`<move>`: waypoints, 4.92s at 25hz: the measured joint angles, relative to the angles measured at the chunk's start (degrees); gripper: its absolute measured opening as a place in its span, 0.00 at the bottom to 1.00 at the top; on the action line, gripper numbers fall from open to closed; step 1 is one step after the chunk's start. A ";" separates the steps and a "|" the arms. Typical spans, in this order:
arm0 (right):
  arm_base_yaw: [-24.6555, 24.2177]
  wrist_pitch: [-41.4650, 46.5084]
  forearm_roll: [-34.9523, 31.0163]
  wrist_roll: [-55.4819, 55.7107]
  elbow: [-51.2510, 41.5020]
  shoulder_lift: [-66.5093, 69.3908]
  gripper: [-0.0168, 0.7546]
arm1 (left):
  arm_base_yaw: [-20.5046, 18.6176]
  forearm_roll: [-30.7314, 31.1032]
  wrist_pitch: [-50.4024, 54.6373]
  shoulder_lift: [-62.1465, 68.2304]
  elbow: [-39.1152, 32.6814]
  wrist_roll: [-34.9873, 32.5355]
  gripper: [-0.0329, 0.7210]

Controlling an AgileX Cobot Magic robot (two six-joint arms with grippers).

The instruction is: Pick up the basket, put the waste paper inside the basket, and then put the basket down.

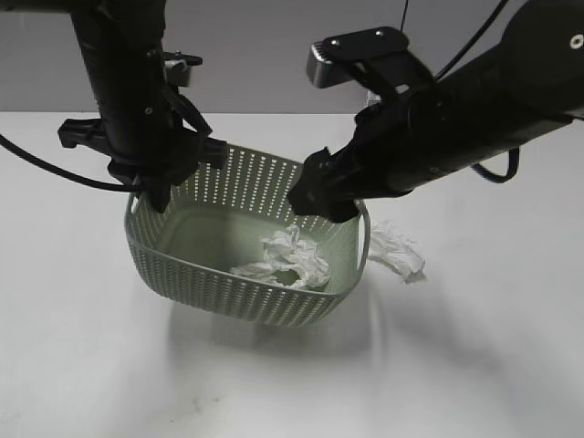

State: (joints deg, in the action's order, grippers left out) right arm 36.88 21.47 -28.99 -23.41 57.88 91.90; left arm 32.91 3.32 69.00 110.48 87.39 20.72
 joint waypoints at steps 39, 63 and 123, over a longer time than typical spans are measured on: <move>-1.56 -12.08 2.22 9.51 2.34 -1.18 0.02 | -5.65 -0.08 0.68 0.00 0.00 0.04 0.12; -31.25 29.96 27.60 16.40 12.24 0.25 0.76 | -5.65 -10.57 -11.97 0.04 0.00 -0.02 0.12; -33.03 32.96 27.67 18.56 -34.01 -92.16 0.75 | -12.76 6.41 0.78 -45.25 -16.88 -14.03 0.77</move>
State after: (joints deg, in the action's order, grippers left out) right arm 3.85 54.43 -1.32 -4.85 23.87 -0.26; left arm 20.14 9.74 69.78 65.23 70.52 6.69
